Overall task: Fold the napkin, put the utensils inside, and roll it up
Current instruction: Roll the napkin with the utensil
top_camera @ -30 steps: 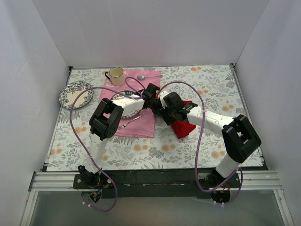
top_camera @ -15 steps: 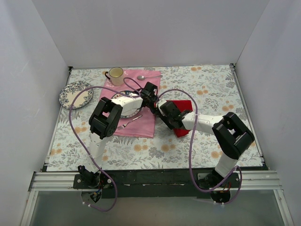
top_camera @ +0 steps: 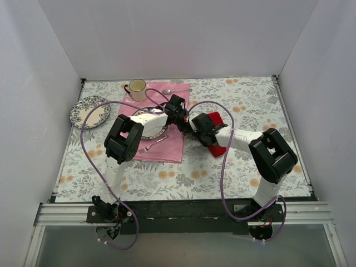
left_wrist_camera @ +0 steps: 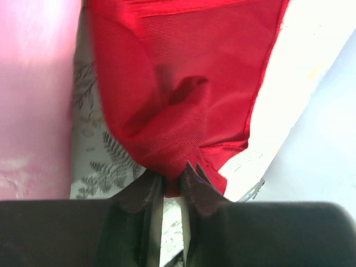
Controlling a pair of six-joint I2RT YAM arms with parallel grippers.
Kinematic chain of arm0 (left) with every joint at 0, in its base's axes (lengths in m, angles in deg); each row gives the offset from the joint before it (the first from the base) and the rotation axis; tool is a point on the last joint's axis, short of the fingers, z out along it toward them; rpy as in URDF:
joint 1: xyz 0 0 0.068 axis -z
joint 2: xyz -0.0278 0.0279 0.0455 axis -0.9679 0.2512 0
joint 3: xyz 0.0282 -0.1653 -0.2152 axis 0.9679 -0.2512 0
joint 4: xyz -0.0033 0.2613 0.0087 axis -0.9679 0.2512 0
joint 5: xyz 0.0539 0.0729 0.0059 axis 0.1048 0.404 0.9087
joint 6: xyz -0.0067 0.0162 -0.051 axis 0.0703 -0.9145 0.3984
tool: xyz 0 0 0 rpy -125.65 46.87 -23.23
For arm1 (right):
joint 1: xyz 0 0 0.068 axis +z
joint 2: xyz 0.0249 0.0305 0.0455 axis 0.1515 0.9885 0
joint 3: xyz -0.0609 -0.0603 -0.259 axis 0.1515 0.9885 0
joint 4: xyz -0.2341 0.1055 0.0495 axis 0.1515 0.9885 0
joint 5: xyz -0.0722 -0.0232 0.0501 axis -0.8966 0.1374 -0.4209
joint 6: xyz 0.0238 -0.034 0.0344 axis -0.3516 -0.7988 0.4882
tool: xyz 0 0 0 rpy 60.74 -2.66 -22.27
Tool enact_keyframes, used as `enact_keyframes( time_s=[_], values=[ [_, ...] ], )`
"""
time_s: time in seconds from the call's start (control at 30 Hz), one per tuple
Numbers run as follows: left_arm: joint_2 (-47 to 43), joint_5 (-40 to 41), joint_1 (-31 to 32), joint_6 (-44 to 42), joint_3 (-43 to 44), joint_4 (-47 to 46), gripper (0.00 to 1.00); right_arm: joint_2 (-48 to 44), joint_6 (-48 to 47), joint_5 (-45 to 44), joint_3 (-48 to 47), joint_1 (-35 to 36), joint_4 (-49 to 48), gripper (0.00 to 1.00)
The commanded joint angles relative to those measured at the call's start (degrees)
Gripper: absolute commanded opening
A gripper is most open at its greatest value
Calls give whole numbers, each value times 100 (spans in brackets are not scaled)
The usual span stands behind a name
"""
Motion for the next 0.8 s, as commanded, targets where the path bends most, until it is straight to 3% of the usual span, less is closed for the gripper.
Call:
enact_keyframes(
  time_s=[0.0, 0.27, 0.4, 0.77],
  values=[
    [-404, -224, 0, -560, -531, -717, 18, 373, 119, 1762, -206, -263, 382, 1],
    [-685, -487, -238, -1043, -630, -1201, 53, 338, 409, 3300, 31, -974, 400, 1],
    [-799, -558, -308, -1193, -603, -1254, 62, 373, 453, 3793, 76, -1220, 427, 1],
    [-1494, -672, -422, -1273, -1104, -1465, 68, 760, 628, 4347, -513, -1405, 936, 1]
  ],
)
